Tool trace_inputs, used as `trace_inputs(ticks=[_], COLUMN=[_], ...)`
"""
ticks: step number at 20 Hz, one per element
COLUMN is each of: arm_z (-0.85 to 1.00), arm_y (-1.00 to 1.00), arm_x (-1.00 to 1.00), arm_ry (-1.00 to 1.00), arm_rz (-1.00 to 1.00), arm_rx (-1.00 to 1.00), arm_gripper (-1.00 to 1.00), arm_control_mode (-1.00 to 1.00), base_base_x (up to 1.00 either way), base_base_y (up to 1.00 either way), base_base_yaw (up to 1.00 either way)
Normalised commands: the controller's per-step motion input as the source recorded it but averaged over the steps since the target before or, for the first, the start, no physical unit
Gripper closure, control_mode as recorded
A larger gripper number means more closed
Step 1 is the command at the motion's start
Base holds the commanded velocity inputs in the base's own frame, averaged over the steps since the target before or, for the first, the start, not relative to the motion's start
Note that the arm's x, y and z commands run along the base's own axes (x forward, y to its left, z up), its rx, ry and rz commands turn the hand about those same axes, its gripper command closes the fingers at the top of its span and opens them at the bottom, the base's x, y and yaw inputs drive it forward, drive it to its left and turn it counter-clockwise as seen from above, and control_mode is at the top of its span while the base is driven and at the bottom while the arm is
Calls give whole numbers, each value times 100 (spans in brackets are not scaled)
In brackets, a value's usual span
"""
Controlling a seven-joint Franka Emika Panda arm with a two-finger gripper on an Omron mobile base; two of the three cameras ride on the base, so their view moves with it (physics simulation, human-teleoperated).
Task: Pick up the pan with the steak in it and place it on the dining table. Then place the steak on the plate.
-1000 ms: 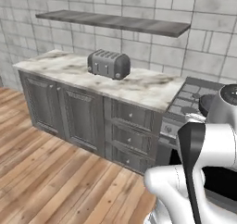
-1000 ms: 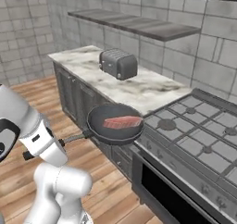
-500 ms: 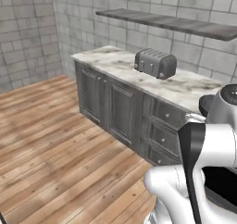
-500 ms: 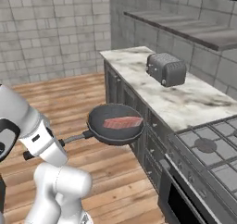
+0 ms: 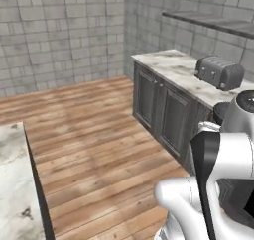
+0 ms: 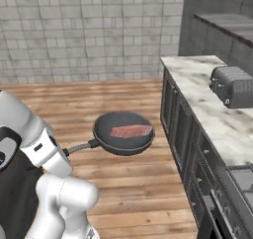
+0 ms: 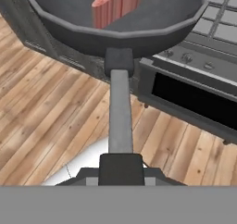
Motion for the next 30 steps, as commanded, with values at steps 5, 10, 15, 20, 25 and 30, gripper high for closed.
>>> trace_inputs(ticks=[5,10,15,20,25,30], arm_z=[0,0,0,0,0,0], arm_y=[0,0,0,0,0,0], arm_x=[0,0,0,0,0,0], arm_ry=[0,0,0,0,0,0], arm_rz=[0,0,0,0,0,0], arm_rx=[0,0,0,0,0,0], arm_gripper=[100,100,100,100,100,100], arm_control_mode=[100,100,100,100,100,100], base_base_x=[-7,-8,-15,-11,13,78], base_base_y=[0,0,0,-1,0,-7], base_base_yaw=[50,50,47,26,0,1])
